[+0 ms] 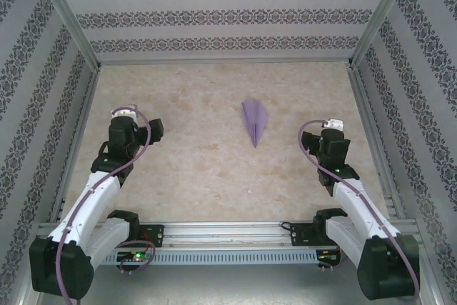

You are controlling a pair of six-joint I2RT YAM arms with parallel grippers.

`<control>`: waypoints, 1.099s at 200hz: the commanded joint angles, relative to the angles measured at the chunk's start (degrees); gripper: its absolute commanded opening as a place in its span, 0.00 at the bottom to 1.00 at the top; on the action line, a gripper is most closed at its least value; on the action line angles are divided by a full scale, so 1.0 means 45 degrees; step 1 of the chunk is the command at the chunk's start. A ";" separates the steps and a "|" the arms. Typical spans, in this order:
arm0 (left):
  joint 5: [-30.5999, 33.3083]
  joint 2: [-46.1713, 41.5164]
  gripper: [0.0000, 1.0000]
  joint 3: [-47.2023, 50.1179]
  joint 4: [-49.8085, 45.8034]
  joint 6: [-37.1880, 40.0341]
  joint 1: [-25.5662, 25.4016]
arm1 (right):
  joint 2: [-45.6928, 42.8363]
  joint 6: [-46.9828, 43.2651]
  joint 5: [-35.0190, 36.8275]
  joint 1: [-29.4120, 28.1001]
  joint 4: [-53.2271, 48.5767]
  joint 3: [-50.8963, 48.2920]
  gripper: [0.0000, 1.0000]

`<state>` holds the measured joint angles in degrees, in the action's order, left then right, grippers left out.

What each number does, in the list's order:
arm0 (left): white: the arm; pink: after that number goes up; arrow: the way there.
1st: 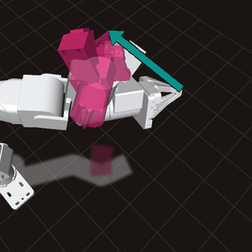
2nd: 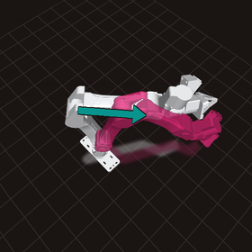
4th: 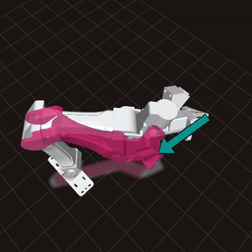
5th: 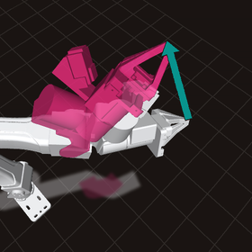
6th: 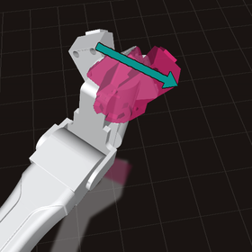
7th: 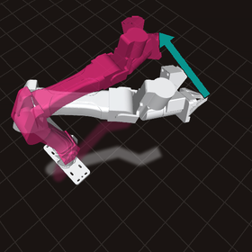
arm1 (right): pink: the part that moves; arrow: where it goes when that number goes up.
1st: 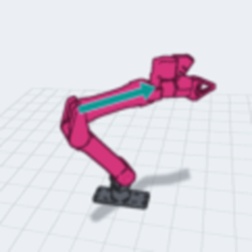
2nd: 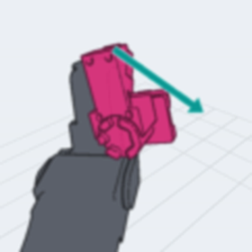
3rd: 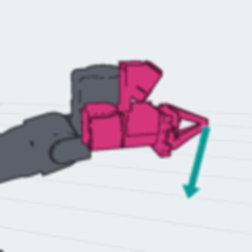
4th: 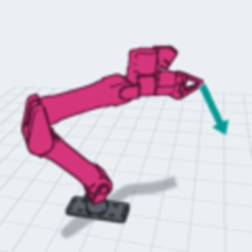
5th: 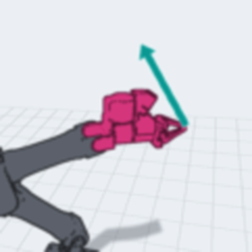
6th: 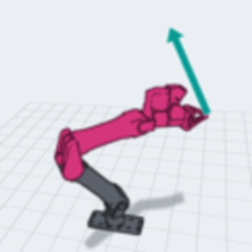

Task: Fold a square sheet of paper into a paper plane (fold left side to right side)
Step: Reset both arms

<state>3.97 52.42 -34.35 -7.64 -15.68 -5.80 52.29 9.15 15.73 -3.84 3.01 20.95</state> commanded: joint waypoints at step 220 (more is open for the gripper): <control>0.0427 0.1629 1.00 0.1328 0.1633 0.1024 0.1280 | 0.7800 -0.1447 -0.3602 0.0893 1.2789 -0.0799 0.98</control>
<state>5.19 59.29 -28.86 -3.05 -12.60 -1.23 86.94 2.61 0.78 -0.12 57.23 16.36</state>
